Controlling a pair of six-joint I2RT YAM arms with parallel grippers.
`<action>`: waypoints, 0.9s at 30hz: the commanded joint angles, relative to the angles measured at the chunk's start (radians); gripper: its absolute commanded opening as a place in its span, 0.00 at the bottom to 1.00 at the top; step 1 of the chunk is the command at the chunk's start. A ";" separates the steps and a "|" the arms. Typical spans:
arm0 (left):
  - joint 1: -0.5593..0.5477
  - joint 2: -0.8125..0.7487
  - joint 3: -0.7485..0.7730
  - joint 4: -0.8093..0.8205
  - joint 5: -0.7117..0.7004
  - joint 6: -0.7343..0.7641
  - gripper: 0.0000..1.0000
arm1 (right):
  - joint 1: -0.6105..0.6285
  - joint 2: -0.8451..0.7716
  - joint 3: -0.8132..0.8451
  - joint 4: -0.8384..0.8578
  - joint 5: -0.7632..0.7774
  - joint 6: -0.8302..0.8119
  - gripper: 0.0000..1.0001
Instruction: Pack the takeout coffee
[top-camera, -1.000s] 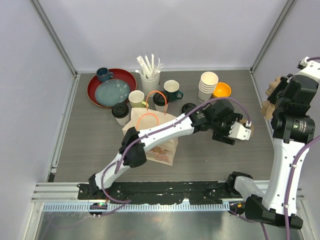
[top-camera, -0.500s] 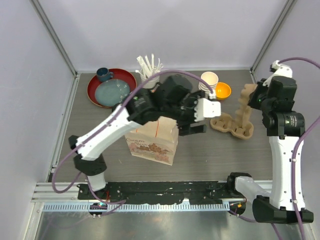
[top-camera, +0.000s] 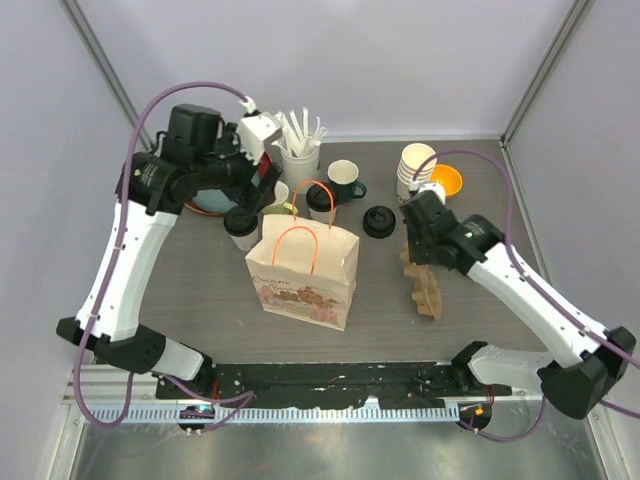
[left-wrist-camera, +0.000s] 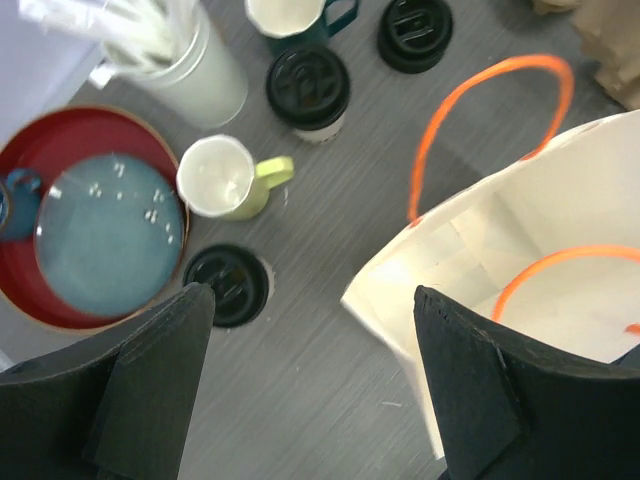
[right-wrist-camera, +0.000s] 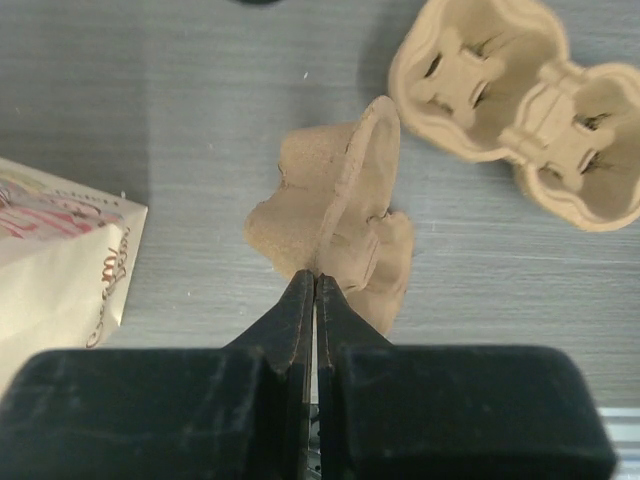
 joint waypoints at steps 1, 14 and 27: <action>0.117 -0.089 -0.107 0.074 0.118 -0.013 0.85 | 0.088 0.059 -0.006 -0.037 0.147 0.110 0.01; 0.222 -0.097 -0.242 0.124 0.174 -0.001 0.85 | 0.260 0.205 -0.073 0.122 0.040 0.159 0.24; 0.222 -0.092 -0.280 0.143 0.214 0.021 0.83 | 0.258 0.018 -0.200 0.087 0.212 0.468 0.72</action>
